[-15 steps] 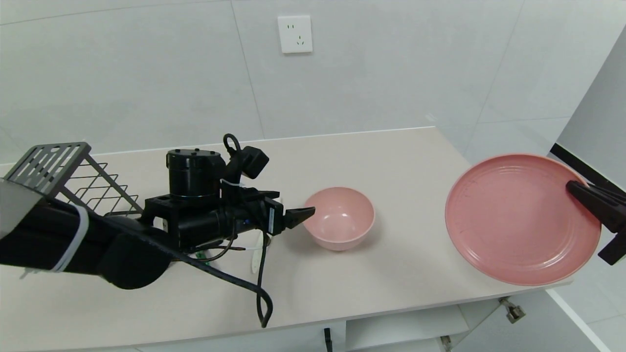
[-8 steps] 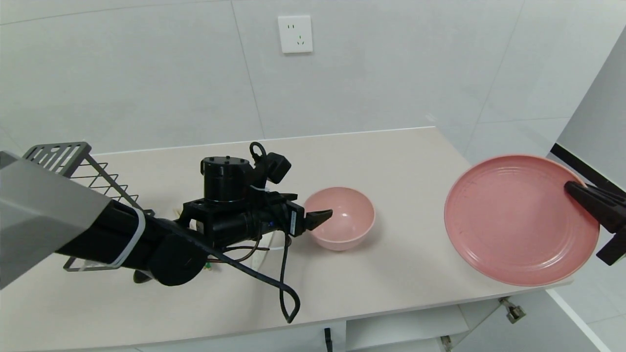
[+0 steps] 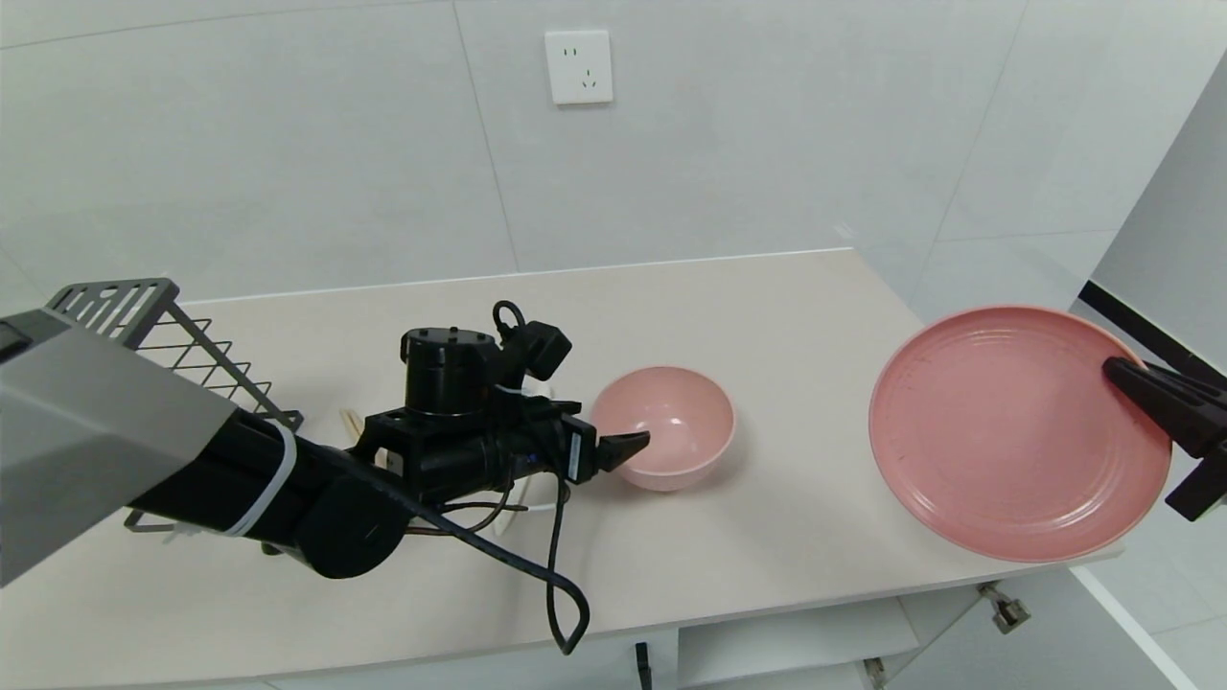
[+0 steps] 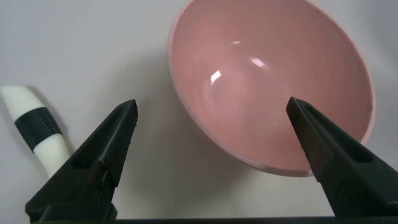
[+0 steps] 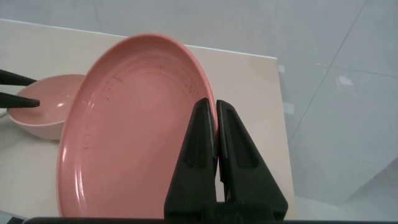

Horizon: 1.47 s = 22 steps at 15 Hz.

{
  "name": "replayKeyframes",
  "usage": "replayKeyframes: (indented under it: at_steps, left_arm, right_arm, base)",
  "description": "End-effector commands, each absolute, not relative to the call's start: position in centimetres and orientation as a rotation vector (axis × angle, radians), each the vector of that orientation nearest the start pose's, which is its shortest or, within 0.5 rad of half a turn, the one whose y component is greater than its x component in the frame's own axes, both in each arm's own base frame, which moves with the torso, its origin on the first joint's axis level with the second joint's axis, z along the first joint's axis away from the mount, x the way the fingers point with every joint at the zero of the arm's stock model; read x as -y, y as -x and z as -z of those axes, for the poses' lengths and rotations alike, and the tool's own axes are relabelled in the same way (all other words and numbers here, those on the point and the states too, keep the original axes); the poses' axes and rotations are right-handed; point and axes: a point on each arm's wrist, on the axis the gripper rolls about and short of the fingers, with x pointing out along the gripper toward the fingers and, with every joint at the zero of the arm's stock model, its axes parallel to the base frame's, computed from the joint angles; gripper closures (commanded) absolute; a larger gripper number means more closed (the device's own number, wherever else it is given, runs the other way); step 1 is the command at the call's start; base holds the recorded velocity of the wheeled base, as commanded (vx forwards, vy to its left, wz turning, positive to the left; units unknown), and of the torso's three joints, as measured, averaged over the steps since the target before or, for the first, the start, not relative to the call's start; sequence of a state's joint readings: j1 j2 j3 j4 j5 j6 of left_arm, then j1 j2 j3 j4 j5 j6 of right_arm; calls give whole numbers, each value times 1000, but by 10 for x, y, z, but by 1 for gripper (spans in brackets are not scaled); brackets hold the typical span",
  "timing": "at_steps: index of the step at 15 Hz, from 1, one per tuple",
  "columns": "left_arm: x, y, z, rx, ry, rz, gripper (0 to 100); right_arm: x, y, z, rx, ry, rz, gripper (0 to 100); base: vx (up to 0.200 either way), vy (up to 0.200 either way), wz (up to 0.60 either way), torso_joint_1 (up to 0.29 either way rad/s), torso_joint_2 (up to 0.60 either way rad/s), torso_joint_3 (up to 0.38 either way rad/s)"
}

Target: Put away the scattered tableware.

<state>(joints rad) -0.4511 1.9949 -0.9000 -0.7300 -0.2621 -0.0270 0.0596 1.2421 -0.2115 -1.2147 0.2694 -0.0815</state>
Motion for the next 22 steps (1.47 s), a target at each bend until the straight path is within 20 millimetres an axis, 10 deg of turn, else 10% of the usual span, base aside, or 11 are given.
replayKeyframes:
  at_steps: [1,4,5,13,22]
  left_arm:
    - [165,-327,-113,-390,-10,701,0]
    - [169,-318,-104,-430,-17,720,0]
    - [168,-317,-102,-439,-19,718,100]
    - [152,-286,-164,-233,2,735,100]
    - [97,-217,-186,-134,102,637,100]
  right_arm:
    - [-15,-158,-191,194,99,-321,100]
    - [-15,-157,-191,196,100,-321,100]
    - [-15,-157,-191,196,100,-321,100]
    - [-16,-157,-192,201,106,-322,100]
    - [-15,-152,-205,262,111,-319,100]
  base:
    - [0,0,0,0,0,0]
    - [0,0,0,0,0,0]
    - [0,0,0,0,0,0]
    - [0,0,0,0,0,0]
    - [0,0,0,0,0,0]
